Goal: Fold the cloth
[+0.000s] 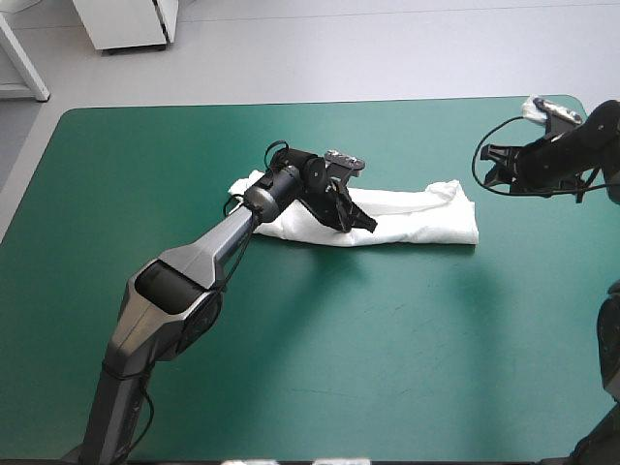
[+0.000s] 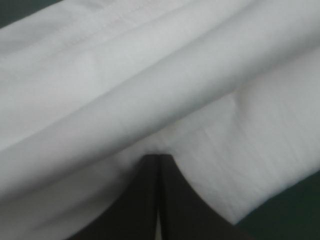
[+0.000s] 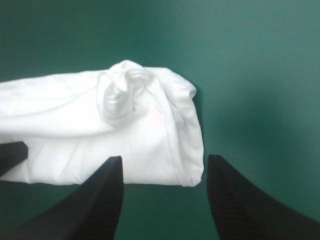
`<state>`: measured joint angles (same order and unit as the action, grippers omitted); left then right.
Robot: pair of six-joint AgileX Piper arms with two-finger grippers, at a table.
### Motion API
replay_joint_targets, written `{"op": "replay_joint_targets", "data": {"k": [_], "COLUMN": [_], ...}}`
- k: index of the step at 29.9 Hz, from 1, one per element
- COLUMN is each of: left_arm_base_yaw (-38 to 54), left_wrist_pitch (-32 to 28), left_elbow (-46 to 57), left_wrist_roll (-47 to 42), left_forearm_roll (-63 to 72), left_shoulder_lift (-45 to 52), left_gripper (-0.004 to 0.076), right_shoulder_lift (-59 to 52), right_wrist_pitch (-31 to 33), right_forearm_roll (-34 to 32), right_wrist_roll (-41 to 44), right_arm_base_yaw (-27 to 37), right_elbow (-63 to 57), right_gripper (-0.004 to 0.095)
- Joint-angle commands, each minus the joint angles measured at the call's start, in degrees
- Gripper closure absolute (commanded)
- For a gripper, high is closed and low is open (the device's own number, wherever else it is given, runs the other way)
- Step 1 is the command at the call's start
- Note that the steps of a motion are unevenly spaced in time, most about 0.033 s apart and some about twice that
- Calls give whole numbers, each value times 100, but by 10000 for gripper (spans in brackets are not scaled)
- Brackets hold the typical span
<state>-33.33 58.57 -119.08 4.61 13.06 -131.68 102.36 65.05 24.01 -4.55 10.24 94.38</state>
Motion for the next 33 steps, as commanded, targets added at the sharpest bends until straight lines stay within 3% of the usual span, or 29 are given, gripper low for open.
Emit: {"op": "replay_joint_targets", "data": {"k": [1,6,19,24,28,32,33], "left_arm_base_yaw": [-24,-24,-24,-24,-24,-13,-13], "left_wrist_pitch": [22,60,120,188,188,188,188], "left_elbow": [-128,-128,-128,-128,-128,-128,-128], "left_wrist_roll": [9,9,9,9,9,9,9], "left_forearm_roll": [140,140,117,117,117,117,117], "left_shoulder_lift": [264,264,264,264,264,264,264], "left_gripper": [734,734,734,734,734,734,734], "right_shoulder_lift": [68,525,1279,1454,1537,1590,1590], "right_wrist_pitch": [-17,-31,-194,-212,-171,-99,-82], "right_forearm_roll": [305,523,340,246,38,-200,-227], "right_wrist_roll": [-420,-661,-686,-604,-369,-270,-270], "right_arm_base_yaw": [1,-22,-476,-582,-692,-766,-774], "right_elbow": [87,66,66,16,13,13,13], "right_gripper": [329,312,314,357,521,886,921]}}
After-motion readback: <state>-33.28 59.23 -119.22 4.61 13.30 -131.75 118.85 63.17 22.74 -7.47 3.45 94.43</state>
